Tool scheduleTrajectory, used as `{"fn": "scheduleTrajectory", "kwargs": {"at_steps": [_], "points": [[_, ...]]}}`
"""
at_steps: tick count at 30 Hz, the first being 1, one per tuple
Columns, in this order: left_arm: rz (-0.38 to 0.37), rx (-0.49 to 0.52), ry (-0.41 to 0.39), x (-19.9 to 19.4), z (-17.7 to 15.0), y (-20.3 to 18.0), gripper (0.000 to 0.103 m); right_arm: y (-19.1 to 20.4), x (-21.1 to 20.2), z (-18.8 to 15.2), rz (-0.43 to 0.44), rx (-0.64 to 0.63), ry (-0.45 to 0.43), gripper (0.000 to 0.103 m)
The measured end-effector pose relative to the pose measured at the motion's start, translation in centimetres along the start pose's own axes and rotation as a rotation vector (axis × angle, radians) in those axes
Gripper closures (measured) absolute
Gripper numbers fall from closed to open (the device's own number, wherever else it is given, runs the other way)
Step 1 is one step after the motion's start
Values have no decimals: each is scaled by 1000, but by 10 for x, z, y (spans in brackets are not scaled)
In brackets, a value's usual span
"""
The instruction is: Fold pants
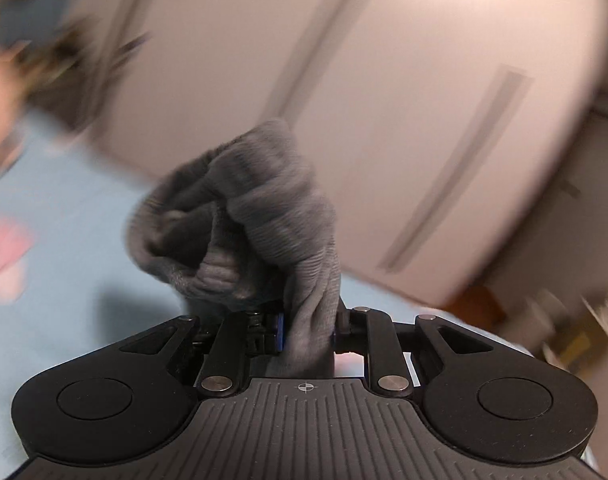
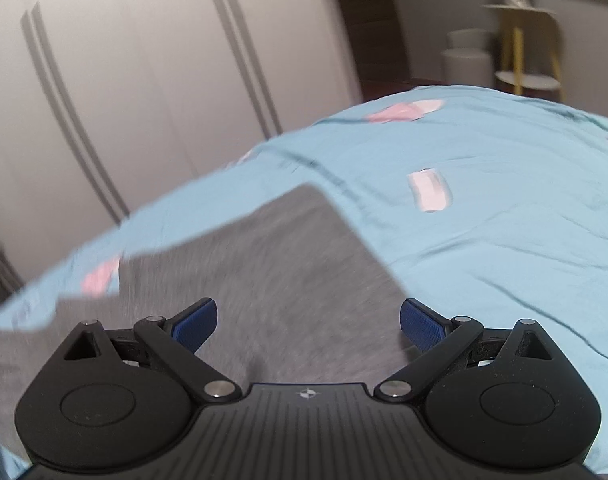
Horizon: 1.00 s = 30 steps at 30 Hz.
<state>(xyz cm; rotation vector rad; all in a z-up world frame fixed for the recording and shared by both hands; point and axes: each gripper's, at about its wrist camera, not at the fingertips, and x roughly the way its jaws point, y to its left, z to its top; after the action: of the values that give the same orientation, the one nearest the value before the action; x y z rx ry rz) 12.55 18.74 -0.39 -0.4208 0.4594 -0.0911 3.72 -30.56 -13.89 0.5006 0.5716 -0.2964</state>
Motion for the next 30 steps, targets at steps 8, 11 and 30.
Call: {"fn": "scheduleTrajectory", "kwargs": {"at_steps": [8, 11, 30], "points": [[-253, 383, 181, 63, -127, -197, 75, -57, -22, 22, 16, 201, -93, 5], [-282, 545, 419, 107, -216, -231, 58, -79, -21, 19, 5, 241, -82, 5], [71, 145, 314, 25, -138, -51, 8, -36, 30, 7, 192, 163, 161, 5]]}}
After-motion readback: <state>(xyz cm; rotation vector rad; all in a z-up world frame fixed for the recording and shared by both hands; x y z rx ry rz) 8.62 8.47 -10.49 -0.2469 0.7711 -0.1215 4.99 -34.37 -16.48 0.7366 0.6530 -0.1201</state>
